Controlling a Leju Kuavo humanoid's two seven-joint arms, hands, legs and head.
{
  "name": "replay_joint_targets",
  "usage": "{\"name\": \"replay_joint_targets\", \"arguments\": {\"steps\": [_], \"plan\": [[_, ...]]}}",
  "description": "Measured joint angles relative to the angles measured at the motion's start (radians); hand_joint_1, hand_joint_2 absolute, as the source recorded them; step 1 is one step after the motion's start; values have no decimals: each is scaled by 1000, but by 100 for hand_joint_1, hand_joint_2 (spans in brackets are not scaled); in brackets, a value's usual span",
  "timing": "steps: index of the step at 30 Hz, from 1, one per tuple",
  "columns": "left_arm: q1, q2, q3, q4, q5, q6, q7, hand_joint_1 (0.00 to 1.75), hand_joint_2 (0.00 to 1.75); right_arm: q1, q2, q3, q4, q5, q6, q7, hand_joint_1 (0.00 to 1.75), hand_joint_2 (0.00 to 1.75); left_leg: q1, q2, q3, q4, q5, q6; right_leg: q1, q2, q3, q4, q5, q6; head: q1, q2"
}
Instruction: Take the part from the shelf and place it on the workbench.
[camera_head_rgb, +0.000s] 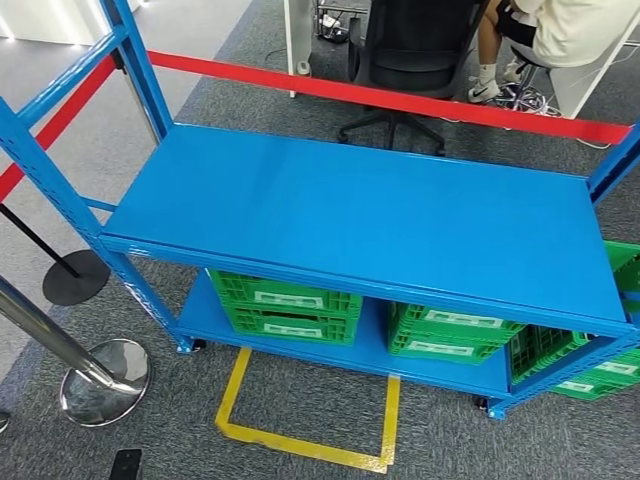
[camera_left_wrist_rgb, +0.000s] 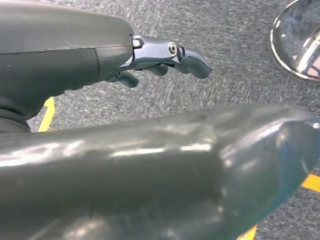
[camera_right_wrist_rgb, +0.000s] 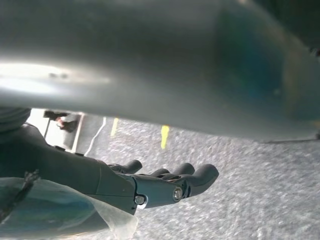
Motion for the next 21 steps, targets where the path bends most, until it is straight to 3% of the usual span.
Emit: {"name": "replay_joint_targets", "arguments": {"steps": [1,2,4,6,10,12,13,15,16,17,18,20,21], "plan": [[0,0,-1,0,0,0,0,0,0,2,0,0,0,0,0,1,0,0,-1,-1,5,0,-5,1,0,0,-28,34,2,1,0,0],[0,0,-1,0,0,0,0,0,0,3,0,0,0,0,0,1,0,0,-2,-3,12,0,-10,1,0,1,-38,32,25,1,0,0],[1,0,-2,-1,3,0,1,0,0,5,0,0,0,0,0,4,0,0,-2,-6,30,1,-25,-3,0,0,-5,-73,113,-2,0,0],[1,0,-5,-1,8,0,2,0,0,4,0,0,0,0,0,2,0,0,-6,-7,43,5,-40,-12,3,1,44,-181,164,-10,0,0],[2,1,-17,-4,23,0,6,0,0,4,0,0,-1,-2,1,0,0,0,-6,-6,51,6,-53,-29,4,3,72,-218,156,-30,-5,0],[2,2,-26,-8,31,1,9,0,0,4,0,0,-2,-2,1,6,0,0,-4,-3,38,49,-78,-42,-1,0,86,-228,152,-41,-10,0],[3,2,-31,-10,35,2,11,0,0,3,0,0,-2,-2,1,10,0,0,-1,-2,13,101,-100,-48,-2,-2,93,-231,149,-45,-13,0],[5,3,-38,-12,44,2,14,0,0,2,0,0,-3,-2,1,10,0,0,5,-1,-66,236,-142,-58,-3,-4,104,-232,140,-51,-16,0],[8,3,-42,-13,49,2,16,0,0,2,0,0,-3,-2,1,10,0,0,7,-1,-98,281,-145,-61,-3,-4,110,-232,135,-51,-16,0],[10,3,-46,-14,53,3,18,0,0,3,0,0,-3,-3,1,10,0,0,9,-1,-116,293,-126,-62,-4,-4,118,-232,129,-50,-16,0],[13,3,-50,-15,57,3,19,0,0,3,0,0,-3,-4,2,10,0,0,10,-1,-116,266,-87,-61,-4,-3,128,-232,122,-48,-16,0],[17,3,-59,-19,67,4,23,0,0,4,0,0,-3,-6,3,10,0,0,10,-1,-82,151,2,-57,-5,-2,145,-233,108,-40,-15,0],[19,2,-64,-22,72,4,24,0,0,3,0,0,-3,-7,4,11,0,0,9,-2,-62,95,24,-53,-4,0,148,-232,100,-34,-16,0]]}}
